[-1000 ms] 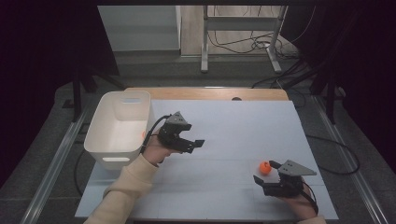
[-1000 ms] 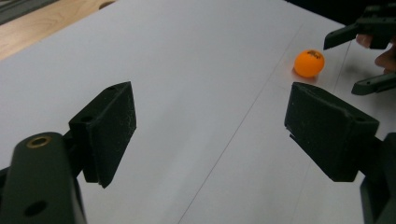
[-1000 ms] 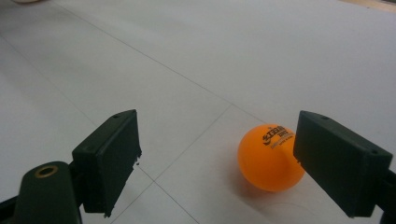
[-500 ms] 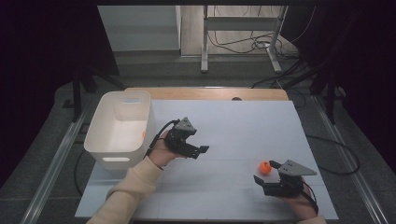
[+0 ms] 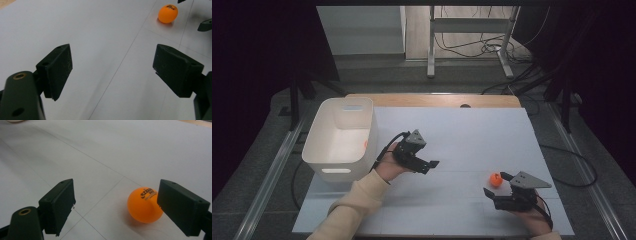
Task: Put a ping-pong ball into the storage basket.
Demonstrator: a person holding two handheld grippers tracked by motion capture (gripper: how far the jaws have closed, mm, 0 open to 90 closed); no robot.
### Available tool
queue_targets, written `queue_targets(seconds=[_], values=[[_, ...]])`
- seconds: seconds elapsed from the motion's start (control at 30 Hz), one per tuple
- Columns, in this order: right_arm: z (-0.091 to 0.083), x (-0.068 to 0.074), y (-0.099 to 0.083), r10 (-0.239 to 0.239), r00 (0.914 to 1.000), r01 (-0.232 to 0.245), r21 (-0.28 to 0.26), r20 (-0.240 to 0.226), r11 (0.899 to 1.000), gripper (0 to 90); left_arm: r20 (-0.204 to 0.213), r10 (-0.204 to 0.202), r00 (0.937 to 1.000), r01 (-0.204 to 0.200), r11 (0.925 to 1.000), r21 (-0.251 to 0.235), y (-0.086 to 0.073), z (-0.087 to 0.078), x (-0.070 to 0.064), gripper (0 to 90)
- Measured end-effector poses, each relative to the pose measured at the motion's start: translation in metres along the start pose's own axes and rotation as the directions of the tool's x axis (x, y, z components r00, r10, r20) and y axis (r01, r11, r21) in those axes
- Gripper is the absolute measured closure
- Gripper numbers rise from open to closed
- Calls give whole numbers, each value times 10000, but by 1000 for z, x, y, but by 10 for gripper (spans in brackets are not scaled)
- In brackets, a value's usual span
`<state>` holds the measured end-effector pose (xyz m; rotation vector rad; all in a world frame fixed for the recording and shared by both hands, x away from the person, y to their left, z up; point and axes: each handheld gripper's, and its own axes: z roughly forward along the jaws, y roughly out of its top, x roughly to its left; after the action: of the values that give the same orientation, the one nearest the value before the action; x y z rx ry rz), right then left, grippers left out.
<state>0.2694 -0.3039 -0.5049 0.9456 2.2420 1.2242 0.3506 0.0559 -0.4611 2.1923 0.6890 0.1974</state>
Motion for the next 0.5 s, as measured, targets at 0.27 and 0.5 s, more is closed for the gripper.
queue_targets(seconds=[0.27, 0.5], values=[[-1, 0, 1, 41, 10000, -42, -111, -6, 9999, 154, 55, 160, 9999, -161, 9995, 264, 0, 9, -5, 164], [-1, 0, 1, 34, 10000, -34, -102, -11, 9999, 155, 119, 321, 9994, -326, 9985, 441, 0, 14, -8, 164]])
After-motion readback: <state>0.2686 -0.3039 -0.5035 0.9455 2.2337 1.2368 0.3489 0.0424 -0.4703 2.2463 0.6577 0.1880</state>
